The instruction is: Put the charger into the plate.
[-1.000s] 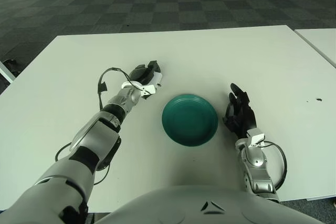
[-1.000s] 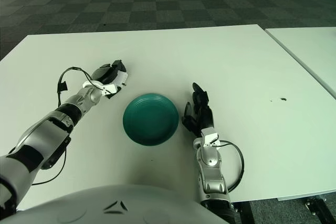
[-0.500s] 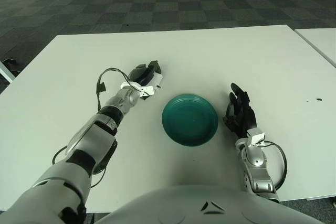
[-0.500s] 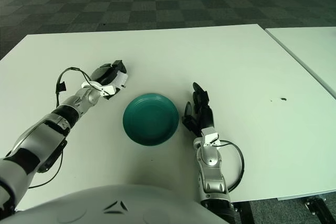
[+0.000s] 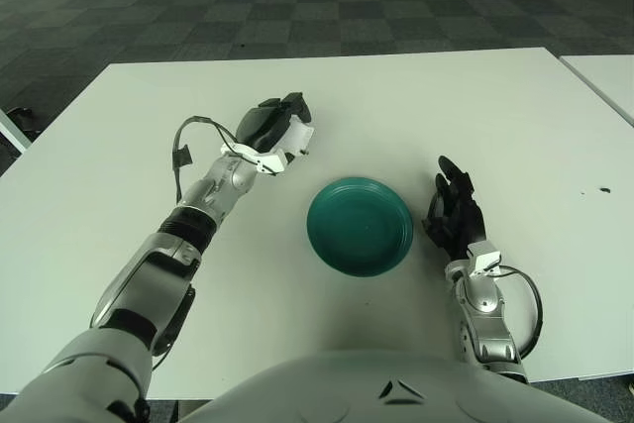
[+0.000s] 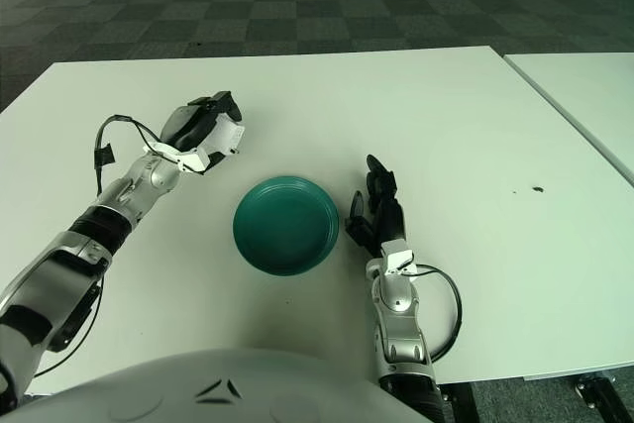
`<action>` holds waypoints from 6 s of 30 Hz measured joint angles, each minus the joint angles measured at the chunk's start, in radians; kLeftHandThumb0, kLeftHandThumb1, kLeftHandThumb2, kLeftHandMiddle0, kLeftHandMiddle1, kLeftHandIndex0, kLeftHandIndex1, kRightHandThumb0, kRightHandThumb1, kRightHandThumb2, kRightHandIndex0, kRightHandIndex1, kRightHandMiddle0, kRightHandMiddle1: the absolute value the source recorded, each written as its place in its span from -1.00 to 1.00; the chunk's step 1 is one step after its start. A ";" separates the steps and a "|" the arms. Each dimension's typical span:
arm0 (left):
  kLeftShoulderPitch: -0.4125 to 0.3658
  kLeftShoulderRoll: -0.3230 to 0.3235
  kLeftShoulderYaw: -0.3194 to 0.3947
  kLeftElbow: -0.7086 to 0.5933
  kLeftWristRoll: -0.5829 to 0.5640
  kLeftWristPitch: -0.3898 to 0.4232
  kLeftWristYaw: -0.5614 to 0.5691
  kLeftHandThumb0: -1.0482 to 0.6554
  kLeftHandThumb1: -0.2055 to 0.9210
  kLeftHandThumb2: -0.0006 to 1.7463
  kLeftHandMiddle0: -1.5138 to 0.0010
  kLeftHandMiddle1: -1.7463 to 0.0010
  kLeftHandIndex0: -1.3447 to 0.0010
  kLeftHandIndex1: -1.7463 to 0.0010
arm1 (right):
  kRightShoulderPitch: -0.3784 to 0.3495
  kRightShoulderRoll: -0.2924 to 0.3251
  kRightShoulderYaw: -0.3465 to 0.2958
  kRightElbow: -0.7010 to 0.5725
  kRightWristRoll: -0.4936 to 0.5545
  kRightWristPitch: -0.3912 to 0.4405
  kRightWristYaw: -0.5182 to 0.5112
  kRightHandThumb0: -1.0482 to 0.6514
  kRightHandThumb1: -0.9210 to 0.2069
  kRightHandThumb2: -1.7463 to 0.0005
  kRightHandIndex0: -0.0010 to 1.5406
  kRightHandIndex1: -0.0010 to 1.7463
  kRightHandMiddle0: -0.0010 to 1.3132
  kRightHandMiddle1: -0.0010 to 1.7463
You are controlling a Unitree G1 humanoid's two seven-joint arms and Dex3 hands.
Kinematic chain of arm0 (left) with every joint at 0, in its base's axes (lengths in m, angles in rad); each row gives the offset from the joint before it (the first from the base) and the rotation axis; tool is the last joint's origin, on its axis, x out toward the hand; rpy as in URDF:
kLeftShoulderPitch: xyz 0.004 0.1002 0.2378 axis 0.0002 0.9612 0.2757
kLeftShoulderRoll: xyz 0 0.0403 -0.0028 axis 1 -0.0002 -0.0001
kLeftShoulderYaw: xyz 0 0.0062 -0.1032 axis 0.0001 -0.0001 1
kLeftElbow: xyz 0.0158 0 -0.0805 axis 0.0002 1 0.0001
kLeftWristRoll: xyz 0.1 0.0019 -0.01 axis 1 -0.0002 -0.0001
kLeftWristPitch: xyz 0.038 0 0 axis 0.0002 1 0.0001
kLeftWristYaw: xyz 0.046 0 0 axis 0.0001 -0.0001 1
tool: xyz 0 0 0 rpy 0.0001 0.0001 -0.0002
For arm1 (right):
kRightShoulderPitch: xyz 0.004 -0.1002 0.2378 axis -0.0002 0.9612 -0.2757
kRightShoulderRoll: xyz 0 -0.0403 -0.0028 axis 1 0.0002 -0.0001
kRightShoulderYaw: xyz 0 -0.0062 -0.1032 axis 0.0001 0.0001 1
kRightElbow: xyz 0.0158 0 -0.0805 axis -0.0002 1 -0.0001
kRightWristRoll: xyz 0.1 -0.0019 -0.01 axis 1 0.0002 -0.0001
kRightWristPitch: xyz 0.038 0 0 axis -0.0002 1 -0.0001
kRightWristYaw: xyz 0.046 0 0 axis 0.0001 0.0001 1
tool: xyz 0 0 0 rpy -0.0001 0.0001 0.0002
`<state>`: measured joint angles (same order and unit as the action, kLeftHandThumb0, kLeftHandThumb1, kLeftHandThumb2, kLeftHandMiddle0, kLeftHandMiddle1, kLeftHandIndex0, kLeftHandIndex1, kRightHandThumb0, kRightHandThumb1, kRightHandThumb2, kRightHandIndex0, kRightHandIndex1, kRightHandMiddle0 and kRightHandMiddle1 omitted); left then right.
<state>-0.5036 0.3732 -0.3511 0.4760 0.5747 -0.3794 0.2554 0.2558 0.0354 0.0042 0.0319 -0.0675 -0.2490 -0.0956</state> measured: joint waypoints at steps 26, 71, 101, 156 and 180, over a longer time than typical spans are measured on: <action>0.298 -0.122 -0.072 -0.662 -0.145 0.165 -0.423 0.23 -0.52 0.81 -0.09 -0.90 0.14 -1.00 | 0.014 0.016 0.017 -0.010 -0.005 0.019 -0.014 -0.75 -1.00 -0.04 -0.79 -0.99 -1.00 -0.49; 0.254 -0.157 -0.169 -0.393 0.009 0.018 -0.482 0.23 -0.60 0.85 -0.14 -0.87 0.08 -1.00 | 0.039 0.022 0.027 -0.057 0.004 0.060 -0.017 -0.72 -1.00 -0.01 -0.74 -0.99 -1.00 -0.43; 0.134 -0.047 -0.207 -0.392 0.023 -0.001 -0.725 -0.82 0.89 -0.34 0.57 -0.96 0.59 -0.45 | 0.025 0.026 0.024 -0.050 0.008 0.071 -0.014 -0.74 -1.00 -0.02 -0.78 -1.00 -1.00 -0.45; 0.314 -0.073 0.099 -0.501 -0.339 0.114 -0.680 -1.00 1.00 -0.04 0.99 1.00 1.00 0.85 | 0.033 0.021 0.038 -0.049 -0.035 0.056 -0.042 -0.75 -1.00 -0.01 -0.81 -1.00 -1.00 -0.56; 0.577 -0.447 0.299 -0.639 -0.796 0.362 -0.409 -0.98 1.00 0.14 1.00 1.00 1.00 0.79 | 0.048 0.031 0.032 -0.071 -0.005 0.082 -0.020 -0.74 -1.00 -0.01 -0.84 -0.99 -1.00 -0.58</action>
<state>0.0731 -0.0736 -0.0521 -0.1630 -0.2213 -0.0175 -0.1533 0.3037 0.0666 0.0360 -0.0394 -0.0723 -0.1669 -0.1156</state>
